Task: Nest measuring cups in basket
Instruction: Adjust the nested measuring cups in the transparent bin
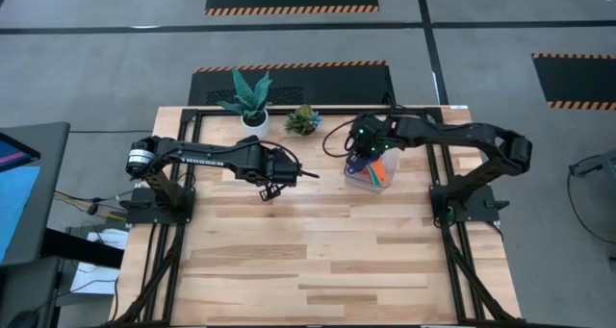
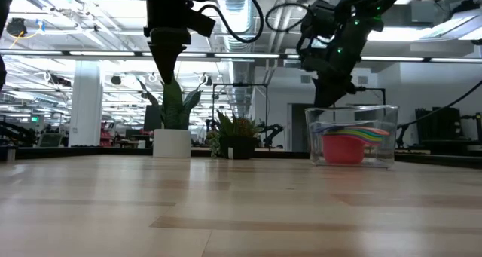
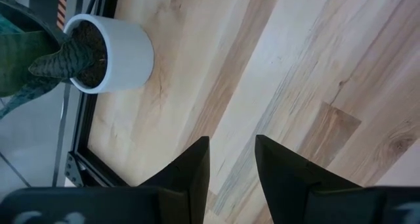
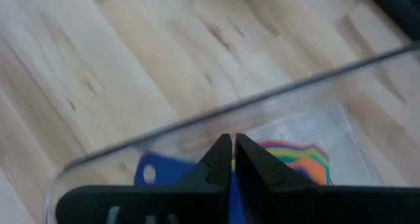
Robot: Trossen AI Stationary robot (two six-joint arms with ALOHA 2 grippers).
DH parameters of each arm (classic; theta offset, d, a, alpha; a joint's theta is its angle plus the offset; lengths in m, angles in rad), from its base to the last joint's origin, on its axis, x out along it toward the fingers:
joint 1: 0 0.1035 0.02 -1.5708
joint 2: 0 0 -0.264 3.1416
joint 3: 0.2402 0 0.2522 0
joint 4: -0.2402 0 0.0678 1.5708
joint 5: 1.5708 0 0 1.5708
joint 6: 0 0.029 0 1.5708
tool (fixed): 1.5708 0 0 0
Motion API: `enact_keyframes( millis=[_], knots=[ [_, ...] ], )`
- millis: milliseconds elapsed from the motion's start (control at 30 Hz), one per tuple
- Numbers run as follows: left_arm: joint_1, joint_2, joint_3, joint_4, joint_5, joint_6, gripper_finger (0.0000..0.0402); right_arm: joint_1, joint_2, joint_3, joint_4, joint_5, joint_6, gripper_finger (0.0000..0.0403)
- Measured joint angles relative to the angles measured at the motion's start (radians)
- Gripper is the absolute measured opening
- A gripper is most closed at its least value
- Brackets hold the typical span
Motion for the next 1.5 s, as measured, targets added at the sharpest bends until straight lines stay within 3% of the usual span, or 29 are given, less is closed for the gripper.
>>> enact_keyframes(
  millis=[233, 900, 1500],
  knots=[
    [0.0, 0.0, 0.0, -0.001, 0.002, 0.0, 0.0113, 0.008, 0.071, -0.001, -0.009, 0.001, -0.02, 0.0042],
    [0.0, 0.0, 0.0, 0.0, 0.001, 0.003, 0.0113, 0.081, 0.07, 0.006, -0.106, -0.024, -0.025, 0.0029],
    [0.0, 0.0, 0.0, 0.04, 0.002, 0.006, 0.0113, 0.063, 0.045, 0.077, -0.206, 0.009, -0.055, 0.0023]
  ],
)
